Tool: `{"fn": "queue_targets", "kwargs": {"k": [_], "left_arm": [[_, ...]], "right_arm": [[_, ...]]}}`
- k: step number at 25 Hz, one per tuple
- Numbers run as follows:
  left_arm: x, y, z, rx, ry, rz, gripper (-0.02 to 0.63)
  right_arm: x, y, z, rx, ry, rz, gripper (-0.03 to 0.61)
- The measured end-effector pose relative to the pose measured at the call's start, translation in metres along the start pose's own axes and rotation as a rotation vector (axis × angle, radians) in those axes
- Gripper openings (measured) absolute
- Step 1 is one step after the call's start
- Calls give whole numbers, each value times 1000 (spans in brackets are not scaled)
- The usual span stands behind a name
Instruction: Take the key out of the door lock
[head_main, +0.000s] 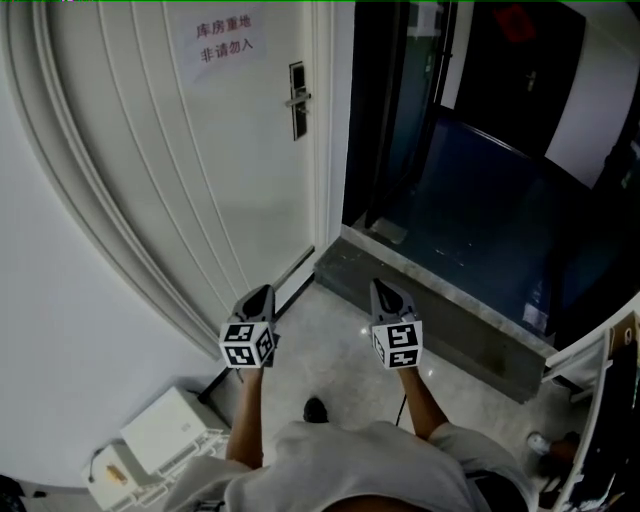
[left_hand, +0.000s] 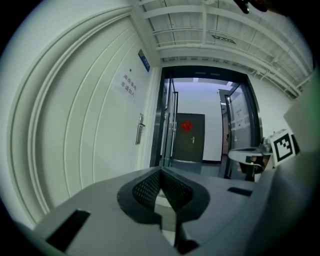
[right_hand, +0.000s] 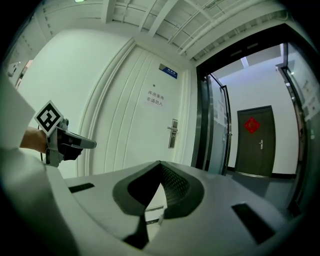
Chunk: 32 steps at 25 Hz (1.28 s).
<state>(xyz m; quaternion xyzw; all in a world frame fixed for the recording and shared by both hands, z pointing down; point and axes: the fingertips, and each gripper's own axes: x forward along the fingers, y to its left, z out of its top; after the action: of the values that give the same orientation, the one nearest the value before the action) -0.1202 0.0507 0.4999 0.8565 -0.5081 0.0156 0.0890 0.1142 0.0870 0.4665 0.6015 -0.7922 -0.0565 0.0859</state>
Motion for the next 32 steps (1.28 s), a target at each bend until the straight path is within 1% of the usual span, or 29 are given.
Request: {"fn": "queue_targets", "kwargs": {"k": [6, 11, 17, 25, 32], "left_arm": [[79, 67, 23, 6, 2, -28, 18], [122, 101, 23, -1, 24, -43, 18], [152, 118, 19, -2, 51, -54, 18], [182, 141, 4, -24, 79, -29, 18], [244, 150, 13, -6, 72, -32, 18]], "right_arm": [[103, -4, 11, -8, 5, -13, 23], [155, -3, 3, -9, 30, -16, 23], [185, -14, -13, 7, 76, -36, 23], [223, -21, -31, 19, 97, -26, 23], [274, -55, -43, 43, 86, -30, 23]]}}
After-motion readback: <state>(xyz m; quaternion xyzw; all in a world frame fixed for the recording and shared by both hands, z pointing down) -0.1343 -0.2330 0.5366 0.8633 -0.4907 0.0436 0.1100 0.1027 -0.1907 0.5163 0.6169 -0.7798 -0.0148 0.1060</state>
